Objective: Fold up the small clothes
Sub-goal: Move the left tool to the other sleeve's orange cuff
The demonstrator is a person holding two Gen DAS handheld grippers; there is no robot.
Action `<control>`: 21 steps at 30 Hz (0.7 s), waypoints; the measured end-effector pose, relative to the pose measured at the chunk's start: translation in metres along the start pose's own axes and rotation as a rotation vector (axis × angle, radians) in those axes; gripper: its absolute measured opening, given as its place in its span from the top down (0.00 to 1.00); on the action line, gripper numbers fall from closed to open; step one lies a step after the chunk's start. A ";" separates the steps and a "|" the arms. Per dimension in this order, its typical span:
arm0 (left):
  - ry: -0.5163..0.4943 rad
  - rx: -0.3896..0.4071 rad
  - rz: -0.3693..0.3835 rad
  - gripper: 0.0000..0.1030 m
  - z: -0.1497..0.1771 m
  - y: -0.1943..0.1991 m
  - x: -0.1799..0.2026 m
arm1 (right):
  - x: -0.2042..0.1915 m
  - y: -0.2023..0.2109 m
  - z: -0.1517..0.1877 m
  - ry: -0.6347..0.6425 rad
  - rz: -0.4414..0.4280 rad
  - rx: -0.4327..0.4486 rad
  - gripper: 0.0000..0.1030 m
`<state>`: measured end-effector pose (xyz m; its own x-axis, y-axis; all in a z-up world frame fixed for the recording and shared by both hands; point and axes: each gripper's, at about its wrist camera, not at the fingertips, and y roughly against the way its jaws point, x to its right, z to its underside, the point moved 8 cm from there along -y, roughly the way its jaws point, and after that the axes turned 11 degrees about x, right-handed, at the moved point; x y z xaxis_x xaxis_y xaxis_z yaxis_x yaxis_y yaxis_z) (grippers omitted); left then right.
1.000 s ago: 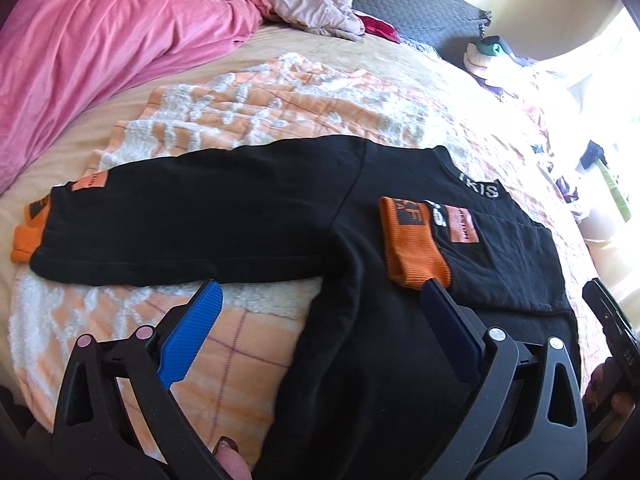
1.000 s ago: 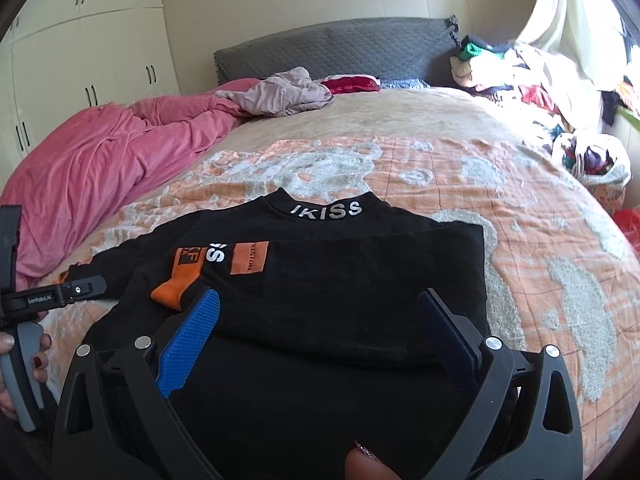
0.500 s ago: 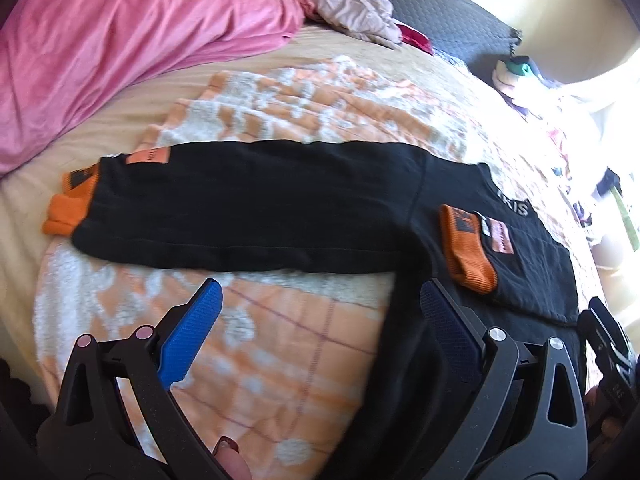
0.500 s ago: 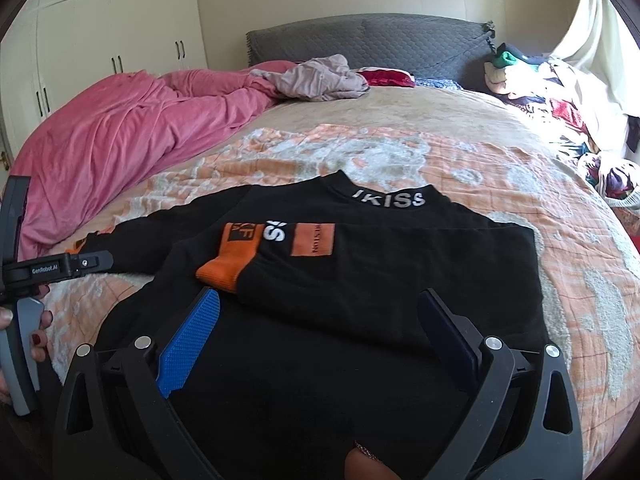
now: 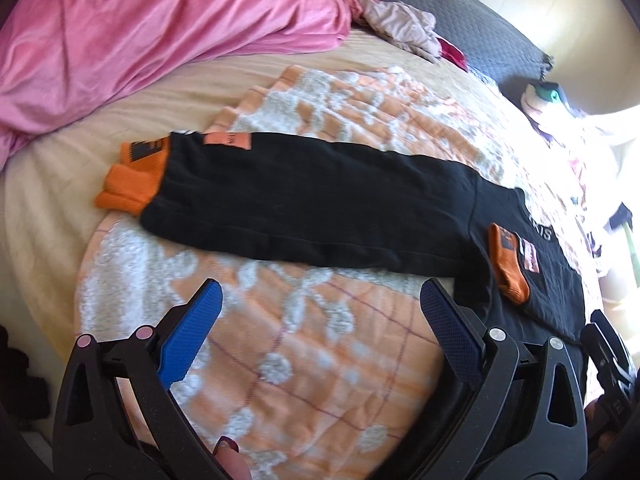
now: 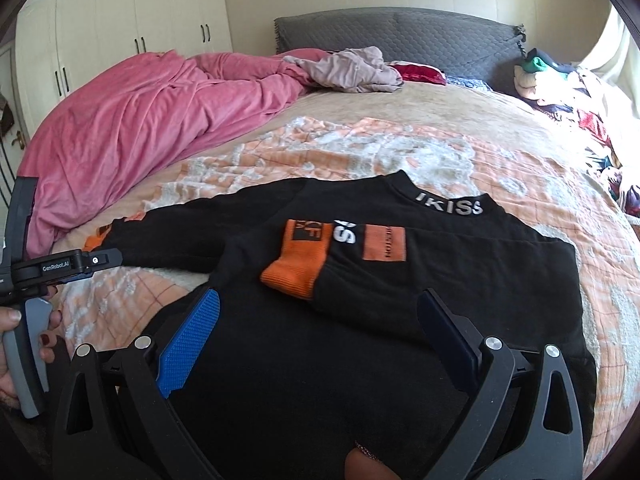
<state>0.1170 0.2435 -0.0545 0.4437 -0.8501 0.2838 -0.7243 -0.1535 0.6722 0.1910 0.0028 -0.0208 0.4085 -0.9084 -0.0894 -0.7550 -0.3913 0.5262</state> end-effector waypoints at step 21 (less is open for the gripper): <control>0.220 0.010 0.011 0.10 -0.006 0.006 -0.069 | -0.082 -0.017 0.001 0.068 -0.053 -0.047 0.05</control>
<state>0.0852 0.3042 -0.0667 0.5396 -0.7212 0.4344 -0.7343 -0.1508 0.6618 0.1698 0.0836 -0.0227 0.4819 -0.8741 -0.0616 -0.7070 -0.4294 0.5619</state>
